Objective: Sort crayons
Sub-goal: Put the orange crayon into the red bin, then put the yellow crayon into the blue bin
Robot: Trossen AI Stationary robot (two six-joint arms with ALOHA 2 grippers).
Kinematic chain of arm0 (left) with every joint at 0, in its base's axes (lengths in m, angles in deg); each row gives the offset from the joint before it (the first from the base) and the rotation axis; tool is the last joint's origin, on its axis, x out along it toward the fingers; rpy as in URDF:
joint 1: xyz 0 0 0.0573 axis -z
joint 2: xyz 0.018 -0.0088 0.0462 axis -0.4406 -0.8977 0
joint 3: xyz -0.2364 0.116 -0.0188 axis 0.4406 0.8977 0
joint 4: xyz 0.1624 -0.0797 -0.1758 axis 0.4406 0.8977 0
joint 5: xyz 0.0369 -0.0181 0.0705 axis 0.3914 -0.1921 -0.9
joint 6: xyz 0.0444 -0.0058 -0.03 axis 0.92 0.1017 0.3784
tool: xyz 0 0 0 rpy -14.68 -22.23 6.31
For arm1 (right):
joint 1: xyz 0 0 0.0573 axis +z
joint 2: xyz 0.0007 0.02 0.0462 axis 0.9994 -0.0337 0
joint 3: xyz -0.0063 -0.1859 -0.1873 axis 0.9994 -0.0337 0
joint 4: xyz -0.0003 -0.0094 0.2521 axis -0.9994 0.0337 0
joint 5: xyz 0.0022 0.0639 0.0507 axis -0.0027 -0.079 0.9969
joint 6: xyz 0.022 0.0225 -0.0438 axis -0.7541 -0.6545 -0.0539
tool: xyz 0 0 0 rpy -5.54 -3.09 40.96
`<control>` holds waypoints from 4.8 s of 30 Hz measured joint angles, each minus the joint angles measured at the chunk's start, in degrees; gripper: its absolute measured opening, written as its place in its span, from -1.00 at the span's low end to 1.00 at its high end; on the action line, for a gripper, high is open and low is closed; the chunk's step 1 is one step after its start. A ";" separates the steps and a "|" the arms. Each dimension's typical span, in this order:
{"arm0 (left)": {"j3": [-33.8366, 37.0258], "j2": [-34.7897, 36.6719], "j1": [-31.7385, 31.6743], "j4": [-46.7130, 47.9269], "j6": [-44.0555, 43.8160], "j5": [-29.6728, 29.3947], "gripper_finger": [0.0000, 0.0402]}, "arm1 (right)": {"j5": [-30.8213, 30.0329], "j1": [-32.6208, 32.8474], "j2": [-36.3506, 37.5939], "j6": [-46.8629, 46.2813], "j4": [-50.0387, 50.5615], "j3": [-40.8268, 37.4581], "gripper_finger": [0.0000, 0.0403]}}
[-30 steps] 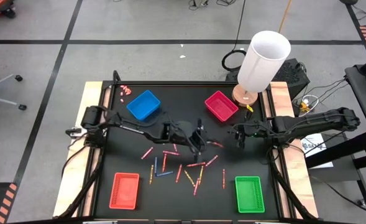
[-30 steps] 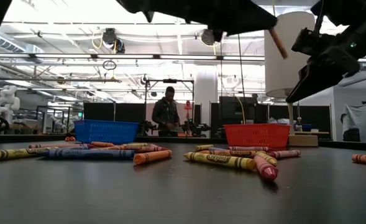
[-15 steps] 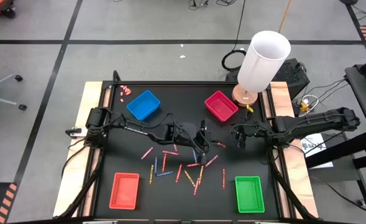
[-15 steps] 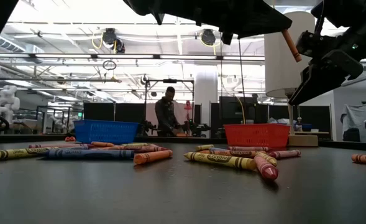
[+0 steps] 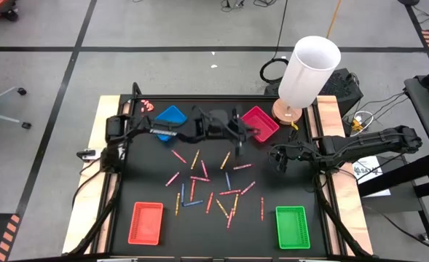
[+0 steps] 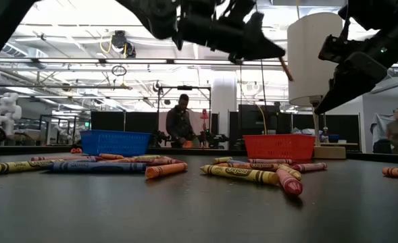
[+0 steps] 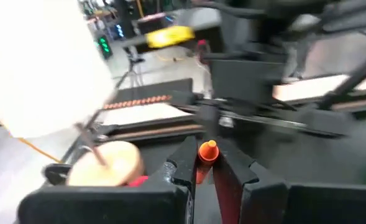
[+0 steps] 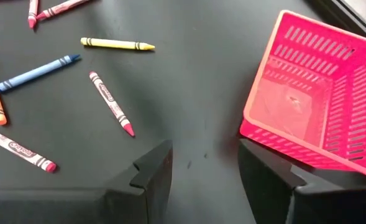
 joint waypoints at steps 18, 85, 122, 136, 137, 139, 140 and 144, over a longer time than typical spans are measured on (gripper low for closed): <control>-4.19 -15.87 -5.59 -12.29 -6.01 -3.22 -0.80 | -1.68 0.00 0.00 0.21 -0.02 0.00 -0.17; -5.25 -6.06 14.79 55.70 -45.85 -33.86 0.01 | -2.66 4.89 -9.95 6.21 -19.12 -0.09 -0.17; -5.38 -11.42 10.76 51.49 -46.65 -23.68 -0.89 | -2.67 6.23 -13.33 11.61 -25.83 -0.09 -0.17; -4.91 -4.34 10.49 53.80 -31.33 -25.04 -0.92 | -2.60 6.23 -13.33 10.27 -24.08 -0.09 -0.17; -5.02 -3.09 10.55 53.86 -29.65 -25.16 -0.92 | -2.60 6.23 -13.33 10.27 -23.99 -0.09 -0.17; -5.03 -0.57 10.67 54.33 -26.62 -25.68 -0.92 | -2.60 6.23 -13.33 10.27 -24.11 -0.09 -0.17; -5.03 0.48 10.86 54.17 -25.12 -26.04 -0.92 | -2.58 6.23 -13.33 10.23 -24.09 -0.09 -0.17; -5.11 5.37 12.23 53.54 -16.73 -28.49 -0.92 | -2.67 6.23 -13.31 10.30 -24.70 -0.07 -0.17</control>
